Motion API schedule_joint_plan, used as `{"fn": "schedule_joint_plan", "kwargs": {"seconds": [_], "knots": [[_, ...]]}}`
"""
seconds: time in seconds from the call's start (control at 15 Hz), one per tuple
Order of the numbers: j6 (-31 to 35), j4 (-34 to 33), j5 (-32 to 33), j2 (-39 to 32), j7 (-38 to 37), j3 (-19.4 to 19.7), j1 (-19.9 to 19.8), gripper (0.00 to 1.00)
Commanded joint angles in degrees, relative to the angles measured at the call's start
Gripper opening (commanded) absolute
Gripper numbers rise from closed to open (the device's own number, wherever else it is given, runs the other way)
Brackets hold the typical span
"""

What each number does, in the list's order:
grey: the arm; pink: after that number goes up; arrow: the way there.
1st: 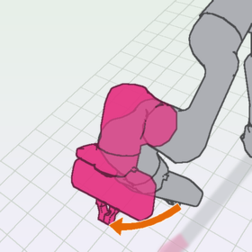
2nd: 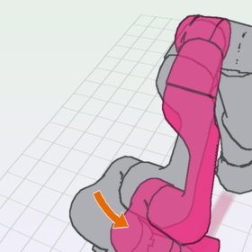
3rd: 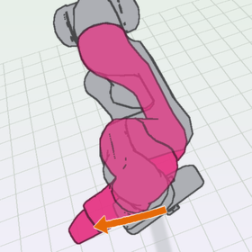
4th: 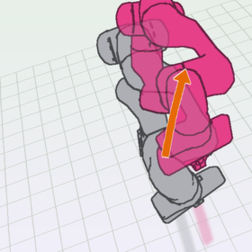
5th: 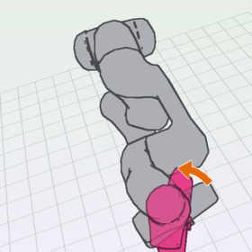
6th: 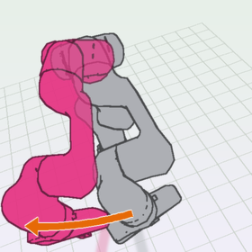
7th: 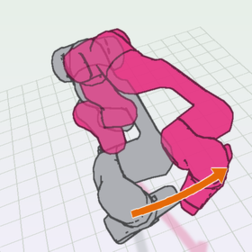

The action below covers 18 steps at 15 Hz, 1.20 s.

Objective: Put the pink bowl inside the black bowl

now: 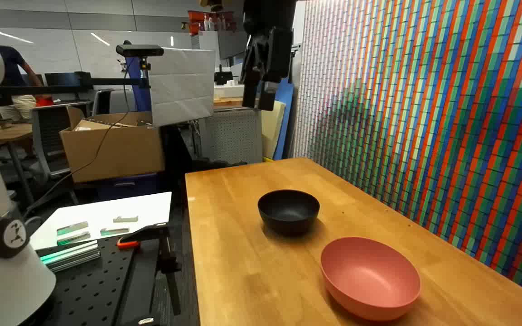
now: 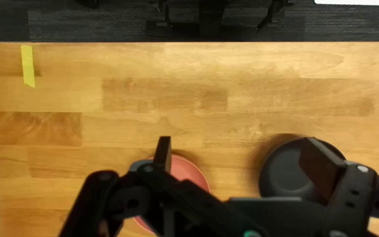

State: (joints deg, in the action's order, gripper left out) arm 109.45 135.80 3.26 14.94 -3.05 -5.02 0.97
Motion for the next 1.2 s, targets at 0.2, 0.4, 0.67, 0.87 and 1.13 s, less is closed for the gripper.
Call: {"fn": "schedule_joint_plan", "kwargs": {"seconds": [0.2, 0.4, 0.67, 0.87, 1.13], "knots": [[-0.09, -0.45, 0.14, 0.02, -0.14, 0.56, 0.61, 1.0], [3.9, -1.06, -0.43, -0.3, -1.17, 0.56, 0.58, 1.0], [14.54, -5.05, -0.03, -4.55, -4.74, 0.7, -0.18, 1.0], [19.45, -8.34, 0.3, -8.69, -7.38, 0.97, -0.58, 1.0], [23.21, -11.07, 0.53, -15.88, -11.3, 1.27, -0.15, 1.0]]}}
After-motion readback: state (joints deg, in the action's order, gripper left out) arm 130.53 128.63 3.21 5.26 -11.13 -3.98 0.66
